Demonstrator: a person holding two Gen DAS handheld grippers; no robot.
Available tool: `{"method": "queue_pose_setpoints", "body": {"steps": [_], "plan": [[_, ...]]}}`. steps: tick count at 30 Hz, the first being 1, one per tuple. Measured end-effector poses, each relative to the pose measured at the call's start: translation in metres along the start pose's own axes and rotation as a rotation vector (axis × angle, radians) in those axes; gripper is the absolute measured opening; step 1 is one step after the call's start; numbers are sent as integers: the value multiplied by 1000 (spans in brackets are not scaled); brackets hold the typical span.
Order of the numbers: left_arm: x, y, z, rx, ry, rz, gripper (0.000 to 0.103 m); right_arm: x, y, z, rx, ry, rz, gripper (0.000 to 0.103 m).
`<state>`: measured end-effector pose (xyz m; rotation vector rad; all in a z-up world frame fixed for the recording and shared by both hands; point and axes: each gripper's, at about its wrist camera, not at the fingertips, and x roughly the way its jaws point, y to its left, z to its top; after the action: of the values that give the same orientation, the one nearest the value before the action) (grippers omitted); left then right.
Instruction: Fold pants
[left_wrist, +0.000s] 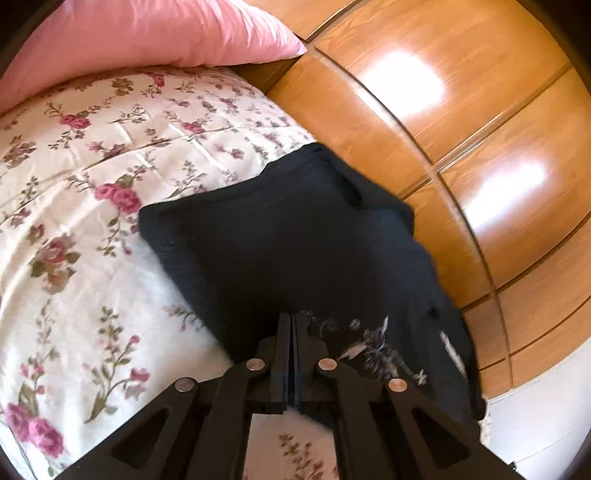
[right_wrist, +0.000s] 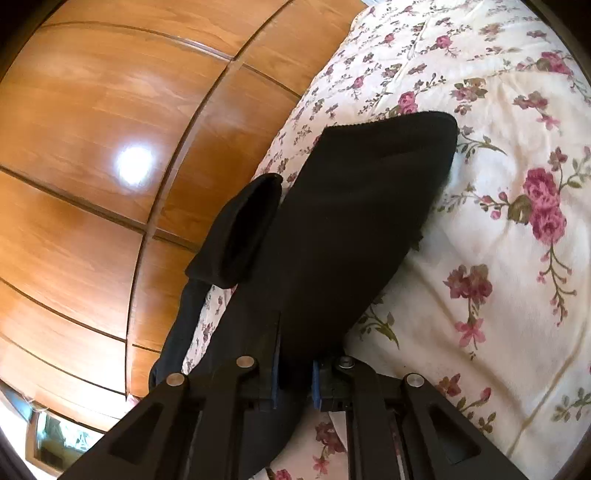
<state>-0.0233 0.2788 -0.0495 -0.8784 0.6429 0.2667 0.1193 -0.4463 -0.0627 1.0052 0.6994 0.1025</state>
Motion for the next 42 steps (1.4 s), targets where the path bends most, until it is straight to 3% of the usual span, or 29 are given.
{"method": "queue_pose_setpoints", "body": {"steps": [2, 4, 8, 11, 14, 16, 19, 20, 21, 22, 25, 34, 42], "plan": [[-4, -3, -3, 16, -4, 22, 6, 0, 1, -1, -10, 2, -8, 12], [-11, -6, -7, 33, -5, 27, 21, 1, 2, -1, -13, 6, -21, 12], [-32, 0, -16, 5, -46, 46, 22, 1, 2, -1, -23, 11, -36, 12], [-36, 12, -17, -30, -66, 81, 34, 2, 3, -2, -41, 7, -49, 11], [-31, 22, -12, -81, -62, 13, 35, 4, 3, -3, -56, 5, -53, 11], [-20, 17, -4, -56, -31, -15, 40, 6, 3, -3, -77, 8, -58, 10], [-4, 13, 5, -57, -10, -38, 36, 10, 4, 0, -78, 17, -62, 10], [-1, 14, 9, -74, -16, -42, 30, 11, 4, 1, -75, 22, -65, 10], [2, 16, 11, -90, -11, -33, 13, 11, 5, 2, -77, 27, -72, 10], [5, 21, 12, -120, 1, -28, 9, 10, 7, 3, -85, 27, -76, 11], [-6, 30, 12, -177, -27, -94, 7, 2, 13, 4, -95, 6, -69, 11], [-68, 12, 18, -87, -122, -220, 6, -32, 23, 3, -149, -64, -34, 10], [-107, 16, 10, -50, -135, -200, 6, -58, 10, -9, -153, -46, -25, 9]]}}
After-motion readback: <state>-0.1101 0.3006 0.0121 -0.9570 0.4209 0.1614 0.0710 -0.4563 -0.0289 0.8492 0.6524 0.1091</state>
